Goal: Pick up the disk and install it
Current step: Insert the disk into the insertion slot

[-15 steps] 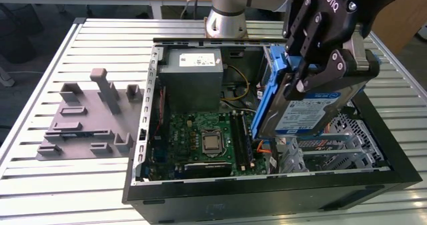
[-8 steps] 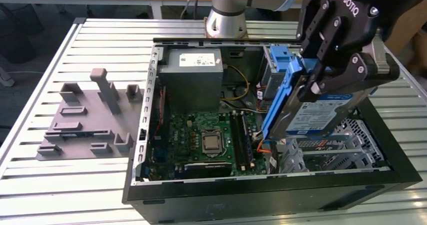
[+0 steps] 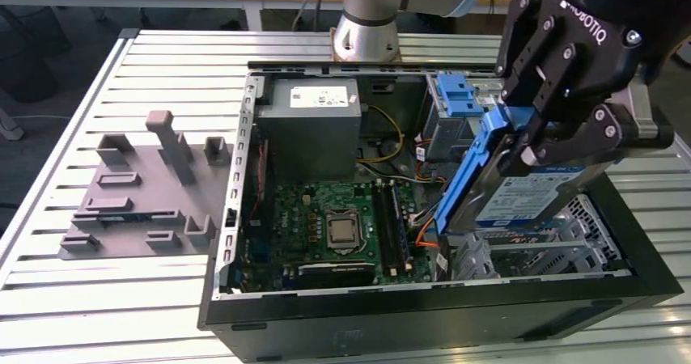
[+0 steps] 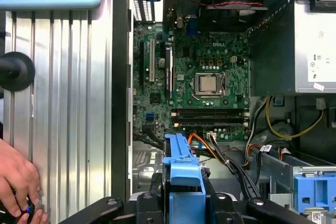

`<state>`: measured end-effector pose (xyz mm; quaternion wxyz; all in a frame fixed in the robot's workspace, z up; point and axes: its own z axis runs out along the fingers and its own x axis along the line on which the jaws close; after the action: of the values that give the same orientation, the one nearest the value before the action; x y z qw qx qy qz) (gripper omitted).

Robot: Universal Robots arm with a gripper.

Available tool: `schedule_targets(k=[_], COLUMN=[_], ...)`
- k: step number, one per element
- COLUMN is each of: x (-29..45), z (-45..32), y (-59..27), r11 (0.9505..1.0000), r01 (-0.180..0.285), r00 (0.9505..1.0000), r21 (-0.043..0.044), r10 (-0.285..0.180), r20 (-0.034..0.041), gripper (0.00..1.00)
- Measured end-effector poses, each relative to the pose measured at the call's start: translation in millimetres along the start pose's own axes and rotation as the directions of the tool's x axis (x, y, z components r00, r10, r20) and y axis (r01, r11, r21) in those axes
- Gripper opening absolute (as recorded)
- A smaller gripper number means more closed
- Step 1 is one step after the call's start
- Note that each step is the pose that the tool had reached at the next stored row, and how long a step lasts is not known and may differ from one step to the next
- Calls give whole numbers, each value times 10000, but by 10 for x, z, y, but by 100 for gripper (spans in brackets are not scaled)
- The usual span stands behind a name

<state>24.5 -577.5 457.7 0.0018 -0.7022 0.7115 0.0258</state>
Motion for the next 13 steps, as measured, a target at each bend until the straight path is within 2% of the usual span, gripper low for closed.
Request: schedule_targets(k=[13], x=[13], z=[28], y=[-203], r11=[10000], r01=[-1], r00=[10000], r21=[-9], r10=[1], r20=[-1], gripper=[36])
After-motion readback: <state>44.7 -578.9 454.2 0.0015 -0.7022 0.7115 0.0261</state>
